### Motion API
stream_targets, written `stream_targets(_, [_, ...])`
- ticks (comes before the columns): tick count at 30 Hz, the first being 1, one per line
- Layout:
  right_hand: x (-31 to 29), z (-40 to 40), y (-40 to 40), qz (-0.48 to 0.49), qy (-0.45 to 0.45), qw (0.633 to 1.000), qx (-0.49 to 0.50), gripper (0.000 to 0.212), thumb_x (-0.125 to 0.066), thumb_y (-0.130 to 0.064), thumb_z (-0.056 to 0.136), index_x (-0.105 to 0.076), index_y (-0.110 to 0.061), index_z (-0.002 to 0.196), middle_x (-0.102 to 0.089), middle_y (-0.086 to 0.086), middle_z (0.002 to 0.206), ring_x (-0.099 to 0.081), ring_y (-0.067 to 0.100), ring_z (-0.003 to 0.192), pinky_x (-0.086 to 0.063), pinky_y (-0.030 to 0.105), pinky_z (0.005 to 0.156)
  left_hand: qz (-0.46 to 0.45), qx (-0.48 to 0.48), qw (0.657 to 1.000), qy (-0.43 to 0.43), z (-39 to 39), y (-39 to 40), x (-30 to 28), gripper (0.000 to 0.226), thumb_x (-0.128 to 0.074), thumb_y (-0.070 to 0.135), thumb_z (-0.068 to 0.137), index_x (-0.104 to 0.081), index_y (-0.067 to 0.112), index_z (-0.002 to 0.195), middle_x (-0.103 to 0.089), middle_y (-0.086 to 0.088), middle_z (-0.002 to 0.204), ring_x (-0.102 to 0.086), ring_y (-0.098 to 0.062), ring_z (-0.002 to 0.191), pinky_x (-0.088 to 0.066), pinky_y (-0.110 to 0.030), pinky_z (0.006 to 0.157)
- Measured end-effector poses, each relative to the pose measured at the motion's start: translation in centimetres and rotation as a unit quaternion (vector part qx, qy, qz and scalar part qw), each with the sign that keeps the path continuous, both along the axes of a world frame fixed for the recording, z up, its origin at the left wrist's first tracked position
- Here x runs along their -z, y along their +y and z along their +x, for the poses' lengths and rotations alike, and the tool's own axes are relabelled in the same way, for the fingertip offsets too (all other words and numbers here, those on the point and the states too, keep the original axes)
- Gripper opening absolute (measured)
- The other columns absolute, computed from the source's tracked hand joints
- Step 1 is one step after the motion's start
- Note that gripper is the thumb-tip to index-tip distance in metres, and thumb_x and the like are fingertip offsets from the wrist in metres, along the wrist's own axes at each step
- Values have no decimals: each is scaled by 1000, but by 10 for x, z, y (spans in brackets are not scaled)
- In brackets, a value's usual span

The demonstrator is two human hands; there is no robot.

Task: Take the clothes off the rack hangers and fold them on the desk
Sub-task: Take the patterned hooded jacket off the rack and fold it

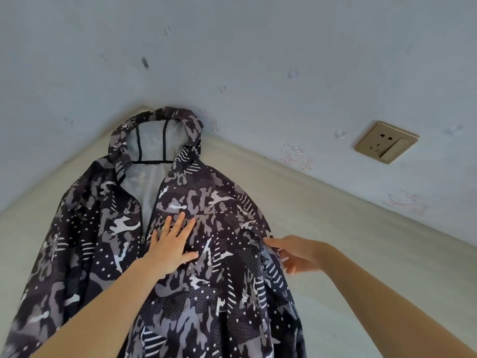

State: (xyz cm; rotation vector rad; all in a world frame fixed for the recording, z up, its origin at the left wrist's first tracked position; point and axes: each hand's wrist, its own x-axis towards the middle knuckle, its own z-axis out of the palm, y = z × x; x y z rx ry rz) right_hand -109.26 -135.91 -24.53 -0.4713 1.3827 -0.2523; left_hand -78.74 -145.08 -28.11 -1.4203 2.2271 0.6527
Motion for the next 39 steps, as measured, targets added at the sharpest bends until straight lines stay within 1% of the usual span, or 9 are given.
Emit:
stream_targets(5, [-16,-19,7,-86,104,991,-23,46,-68,-42,84,-61,3,96,-68,12,78,-63,24,73,-54,31,72,-5,5,1000,0,1,0,1,92,-46,59,92,22,33,149,32,2,156,24,-29,145,0,-56,117])
stream_targets(9, [-42,-42,-3,-199,283,938,-14,51,-64,-55,82,-71,-6,95,-70,6,84,-58,21,79,-48,33,79,-5,9,1000,3,-2,2,-1,92,-48,57,92,20,35,149,31,3,157,24,-28,146,-1,-56,118])
stream_targets(13, [-46,-45,-5,-223,215,949,64,44,-60,-52,87,-66,-15,112,-69,1,110,-61,22,107,-45,44,101,3,-11,1000,-15,-13,1,-9,96,-56,53,90,17,34,151,27,2,158,18,-29,147,-7,-59,117])
stream_targets(19, [-32,-59,41,-110,134,985,-19,101,-61,-80,59,-29,-29,140,-48,1,127,-54,18,109,-45,32,82,-42,-28,999,11,-54,24,-24,86,-59,16,94,0,25,155,12,0,162,11,-29,149,-12,-57,118])
stream_targets(23, [-14,-73,74,-82,117,983,-111,92,-64,-72,71,-23,-31,143,-49,1,138,-54,20,116,-51,36,90,-39,-7,985,166,-102,69,-31,73,-50,16,96,-9,29,155,1,6,163,7,-19,150,-8,-42,122])
stream_targets(29, [-18,-88,93,-113,154,967,-171,42,-67,-20,85,-55,-12,125,-64,2,120,-62,20,109,-53,38,94,39,-32,988,144,-148,99,-22,95,-63,35,87,7,42,151,21,17,158,16,-25,148,-10,-64,114])
stream_targets(32, [-42,-117,85,-184,289,906,-247,18,-58,-14,86,-60,-5,101,-62,10,100,-61,23,90,-53,34,85,12,-61,993,103,-157,105,-17,95,-63,32,91,11,40,152,21,12,159,9,-32,149,-15,-64,113])
stream_targets(36, [-89,-146,79,-300,467,796,-240,22,-58,-19,88,-58,-18,110,-60,3,107,-58,22,91,-47,30,75,-28,-59,993,95,-163,106,-10,97,-54,1,91,13,35,152,15,8,161,3,-31,149,-21,-57,116])
stream_targets(39, [-96,-156,92,-433,592,607,-306,35,-62,-26,85,-47,-20,116,-53,2,105,-59,26,86,-43,34,66,-39,-57,994,79,-163,105,-2,100,-49,-9,88,14,33,152,14,8,162,2,-30,150,-21,-54,117])
